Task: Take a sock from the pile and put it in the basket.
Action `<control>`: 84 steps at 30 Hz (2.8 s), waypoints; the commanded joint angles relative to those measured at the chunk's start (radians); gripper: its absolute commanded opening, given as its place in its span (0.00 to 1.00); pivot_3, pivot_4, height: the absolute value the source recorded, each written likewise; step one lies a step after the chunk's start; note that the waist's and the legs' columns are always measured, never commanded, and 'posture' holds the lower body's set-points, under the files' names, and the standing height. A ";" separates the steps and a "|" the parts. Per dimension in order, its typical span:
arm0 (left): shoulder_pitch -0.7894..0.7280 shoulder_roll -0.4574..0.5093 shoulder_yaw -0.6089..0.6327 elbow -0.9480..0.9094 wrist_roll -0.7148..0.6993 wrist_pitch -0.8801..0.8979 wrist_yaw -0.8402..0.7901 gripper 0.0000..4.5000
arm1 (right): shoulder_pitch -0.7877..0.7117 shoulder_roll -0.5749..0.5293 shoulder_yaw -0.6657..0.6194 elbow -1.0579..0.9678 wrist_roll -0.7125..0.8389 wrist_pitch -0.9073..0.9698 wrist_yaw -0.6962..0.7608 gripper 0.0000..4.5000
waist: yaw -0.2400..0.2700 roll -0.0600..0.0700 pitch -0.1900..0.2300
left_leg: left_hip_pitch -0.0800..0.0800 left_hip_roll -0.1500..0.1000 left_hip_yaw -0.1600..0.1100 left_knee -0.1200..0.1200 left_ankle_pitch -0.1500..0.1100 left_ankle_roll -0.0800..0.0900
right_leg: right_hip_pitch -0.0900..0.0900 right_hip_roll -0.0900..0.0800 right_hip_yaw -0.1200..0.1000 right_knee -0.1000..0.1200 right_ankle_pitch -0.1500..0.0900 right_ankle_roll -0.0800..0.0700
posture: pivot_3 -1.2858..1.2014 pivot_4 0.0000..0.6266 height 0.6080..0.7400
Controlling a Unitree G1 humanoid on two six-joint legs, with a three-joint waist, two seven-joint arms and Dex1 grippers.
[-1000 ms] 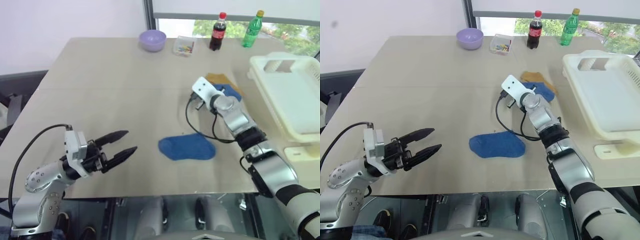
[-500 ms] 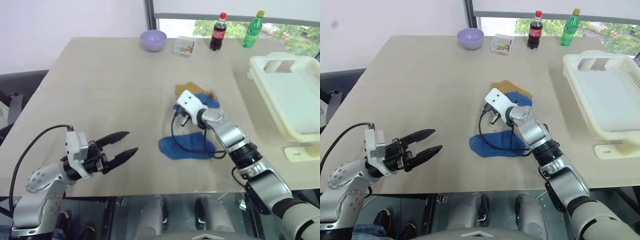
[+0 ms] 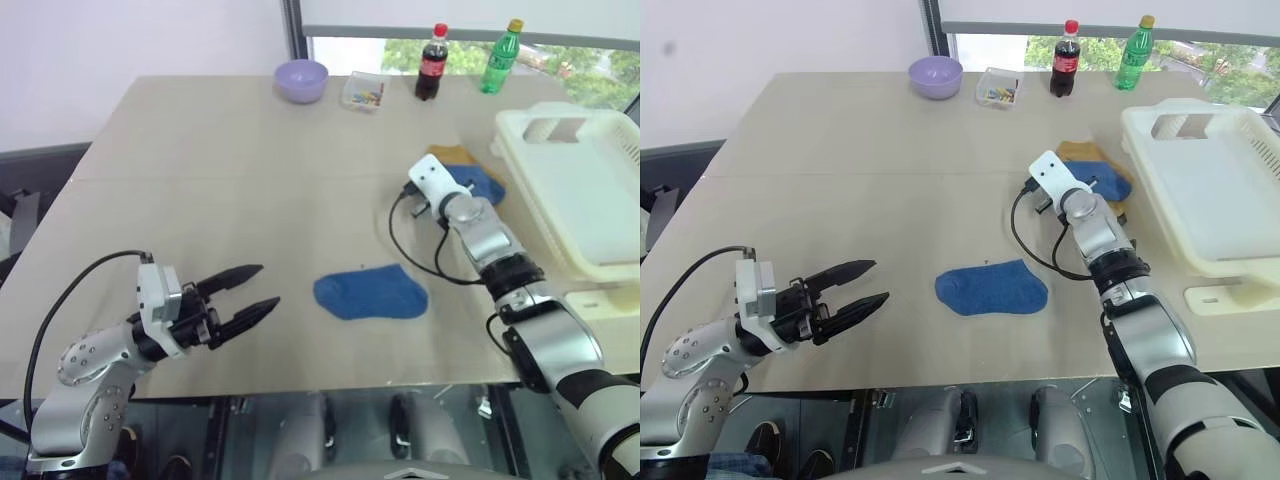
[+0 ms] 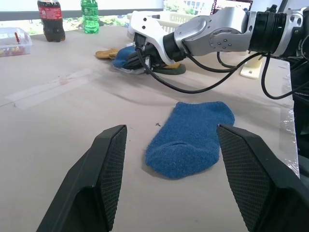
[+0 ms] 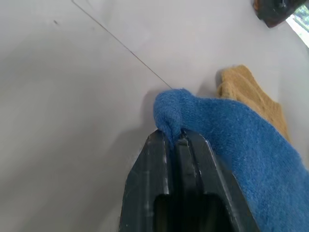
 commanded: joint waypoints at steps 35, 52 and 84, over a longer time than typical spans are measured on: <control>0.003 -0.008 -0.003 -0.034 0.003 -0.009 0.006 0.70 | -0.057 0.071 -0.251 -0.105 0.195 0.165 -0.007 0.01 | 0.002 0.000 0.000 | -0.001 0.000 0.002 0.000 0.000 0.000 | -0.002 0.000 0.002 0.001 0.000 0.000 | 0.52 0.24 0.95; 0.000 -0.016 -0.008 -0.029 0.013 -0.012 0.003 0.70 | 0.104 0.130 -0.063 -0.461 0.240 0.365 0.180 0.58 | -0.002 0.000 0.000 | 0.000 0.001 0.003 0.000 0.000 0.000 | -0.004 0.001 0.004 0.003 0.000 0.000 | 0.52 0.24 0.95; -0.002 -0.027 -0.013 -0.030 0.020 -0.015 0.008 0.70 | -0.019 0.055 -0.065 -0.099 0.039 0.041 -0.038 0.02 | -0.018 0.000 0.000 | 0.000 0.001 0.005 0.000 0.000 0.000 | -0.004 0.001 0.006 0.003 0.000 0.000 | 0.52 0.24 0.95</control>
